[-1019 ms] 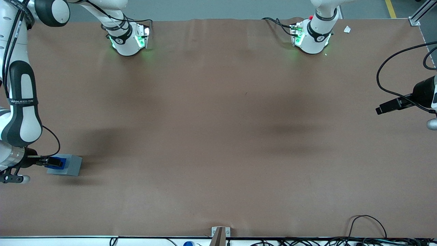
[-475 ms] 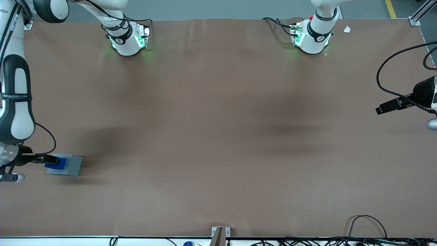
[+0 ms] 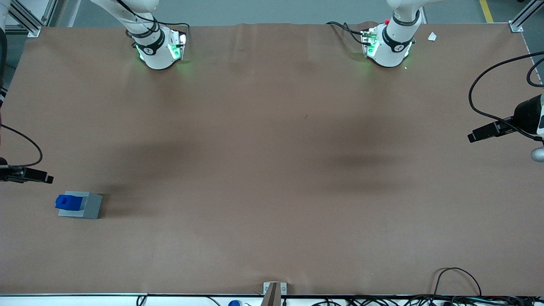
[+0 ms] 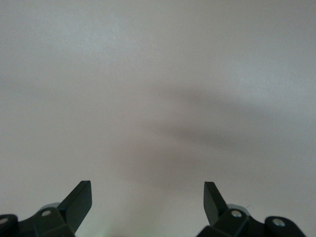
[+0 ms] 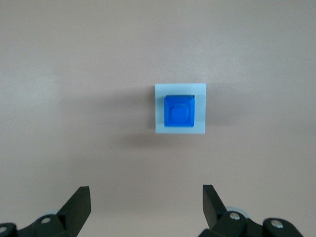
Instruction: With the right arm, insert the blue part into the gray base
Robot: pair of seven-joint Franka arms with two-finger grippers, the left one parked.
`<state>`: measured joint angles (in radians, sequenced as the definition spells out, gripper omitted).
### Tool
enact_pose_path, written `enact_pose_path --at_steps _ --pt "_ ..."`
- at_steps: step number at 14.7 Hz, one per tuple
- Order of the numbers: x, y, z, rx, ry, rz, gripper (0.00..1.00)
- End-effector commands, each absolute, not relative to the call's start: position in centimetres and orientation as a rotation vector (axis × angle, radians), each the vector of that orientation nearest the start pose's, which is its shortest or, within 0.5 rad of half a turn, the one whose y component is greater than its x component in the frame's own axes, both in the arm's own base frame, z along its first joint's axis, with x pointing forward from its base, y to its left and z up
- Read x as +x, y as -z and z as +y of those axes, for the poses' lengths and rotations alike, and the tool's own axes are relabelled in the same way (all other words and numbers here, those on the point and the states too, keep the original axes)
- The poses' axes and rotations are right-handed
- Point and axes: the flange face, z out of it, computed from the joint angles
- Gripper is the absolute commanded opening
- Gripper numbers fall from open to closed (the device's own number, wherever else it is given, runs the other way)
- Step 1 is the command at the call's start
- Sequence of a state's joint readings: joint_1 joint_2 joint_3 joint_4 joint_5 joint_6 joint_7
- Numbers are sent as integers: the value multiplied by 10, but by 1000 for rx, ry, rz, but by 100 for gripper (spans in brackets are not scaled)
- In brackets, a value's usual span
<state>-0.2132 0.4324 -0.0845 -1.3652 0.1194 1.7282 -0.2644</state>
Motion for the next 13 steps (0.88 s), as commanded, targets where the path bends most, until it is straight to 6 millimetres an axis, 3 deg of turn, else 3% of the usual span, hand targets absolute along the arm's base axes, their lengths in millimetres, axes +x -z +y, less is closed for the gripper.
enact_pose_path --at_steps 1,3,6,13 --pt "620 -533 -167 -3020 -69 87 100" --pt "599 -574 -156 -3020 -62 116 100" --pt "585 -605 -120 -3050 -51 128 100" --pt "565 -628 -35 -3101 -29 143 100"
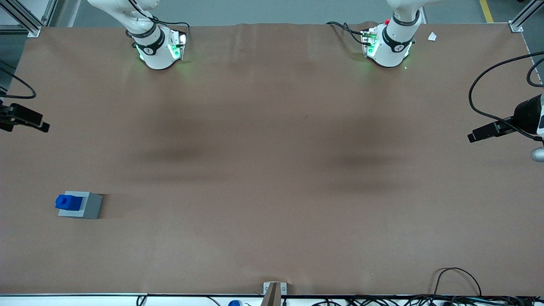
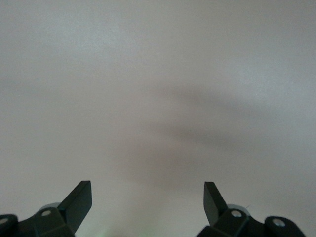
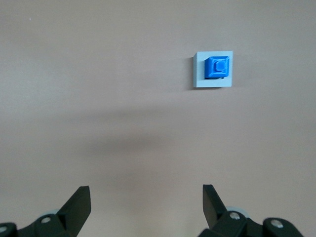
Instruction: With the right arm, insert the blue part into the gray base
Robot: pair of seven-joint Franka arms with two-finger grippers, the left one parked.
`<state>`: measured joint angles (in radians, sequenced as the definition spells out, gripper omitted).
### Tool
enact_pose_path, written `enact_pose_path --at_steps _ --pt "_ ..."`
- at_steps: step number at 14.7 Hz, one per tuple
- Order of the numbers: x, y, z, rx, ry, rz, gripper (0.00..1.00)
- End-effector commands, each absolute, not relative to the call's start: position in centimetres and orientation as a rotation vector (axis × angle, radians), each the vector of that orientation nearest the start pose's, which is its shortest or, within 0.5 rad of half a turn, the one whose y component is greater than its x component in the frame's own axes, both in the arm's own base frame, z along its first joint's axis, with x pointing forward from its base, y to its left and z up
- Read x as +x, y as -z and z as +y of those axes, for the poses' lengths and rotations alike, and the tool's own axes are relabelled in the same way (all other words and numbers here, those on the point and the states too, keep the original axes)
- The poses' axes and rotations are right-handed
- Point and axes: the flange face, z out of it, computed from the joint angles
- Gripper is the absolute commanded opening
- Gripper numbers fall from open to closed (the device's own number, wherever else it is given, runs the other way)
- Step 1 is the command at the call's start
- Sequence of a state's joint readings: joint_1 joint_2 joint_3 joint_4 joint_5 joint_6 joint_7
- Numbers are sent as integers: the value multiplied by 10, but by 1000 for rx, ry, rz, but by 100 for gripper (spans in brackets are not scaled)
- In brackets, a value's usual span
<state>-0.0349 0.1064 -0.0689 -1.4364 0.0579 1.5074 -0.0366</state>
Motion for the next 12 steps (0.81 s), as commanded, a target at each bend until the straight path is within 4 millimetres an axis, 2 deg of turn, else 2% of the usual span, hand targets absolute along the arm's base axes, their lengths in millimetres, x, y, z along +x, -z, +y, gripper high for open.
enact_pose_path --at_steps 1,4,7,12 --pt "563 -632 -28 -3116 -16 144 100" --pt "565 -634 -30 -3127 8 148 100" --pt "566 -646 -28 -3139 39 139 100" --pt "567 -642 -20 -3140 25 200 100"
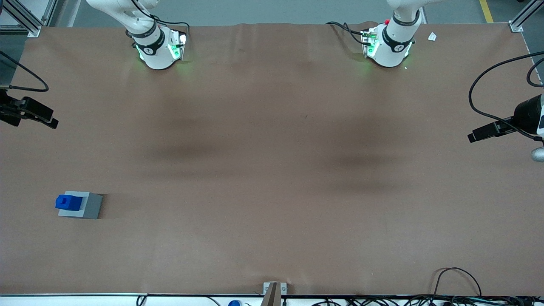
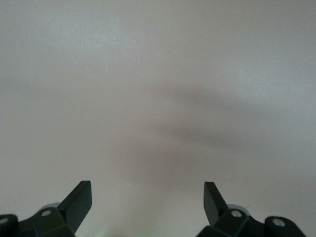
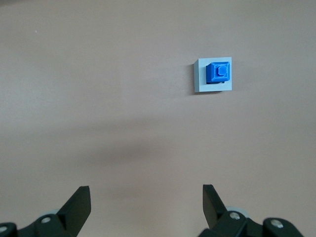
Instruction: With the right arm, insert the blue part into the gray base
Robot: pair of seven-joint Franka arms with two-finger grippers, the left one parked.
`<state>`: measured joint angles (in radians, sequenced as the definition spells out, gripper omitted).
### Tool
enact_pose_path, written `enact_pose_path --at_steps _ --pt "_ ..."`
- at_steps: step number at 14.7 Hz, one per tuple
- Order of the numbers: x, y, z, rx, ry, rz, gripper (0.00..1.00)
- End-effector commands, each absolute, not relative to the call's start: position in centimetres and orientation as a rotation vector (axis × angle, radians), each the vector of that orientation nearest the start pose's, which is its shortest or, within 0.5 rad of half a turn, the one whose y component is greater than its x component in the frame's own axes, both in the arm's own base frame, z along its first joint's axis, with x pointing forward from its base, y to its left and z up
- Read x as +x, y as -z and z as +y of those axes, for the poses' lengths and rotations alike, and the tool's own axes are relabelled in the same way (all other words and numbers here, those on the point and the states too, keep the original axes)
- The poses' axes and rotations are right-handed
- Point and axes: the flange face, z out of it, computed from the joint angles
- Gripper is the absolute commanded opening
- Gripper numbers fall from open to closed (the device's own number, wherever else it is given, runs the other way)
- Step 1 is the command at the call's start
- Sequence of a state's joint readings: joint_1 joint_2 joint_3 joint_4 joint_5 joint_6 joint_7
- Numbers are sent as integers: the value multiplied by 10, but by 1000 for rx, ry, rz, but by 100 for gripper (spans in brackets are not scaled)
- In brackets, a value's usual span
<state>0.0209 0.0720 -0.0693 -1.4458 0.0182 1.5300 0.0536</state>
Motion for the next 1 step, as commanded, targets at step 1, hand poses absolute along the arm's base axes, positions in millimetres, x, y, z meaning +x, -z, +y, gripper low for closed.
enact_pose_path --at_steps 1 --pt "567 -640 -20 -3141 17 200 100"
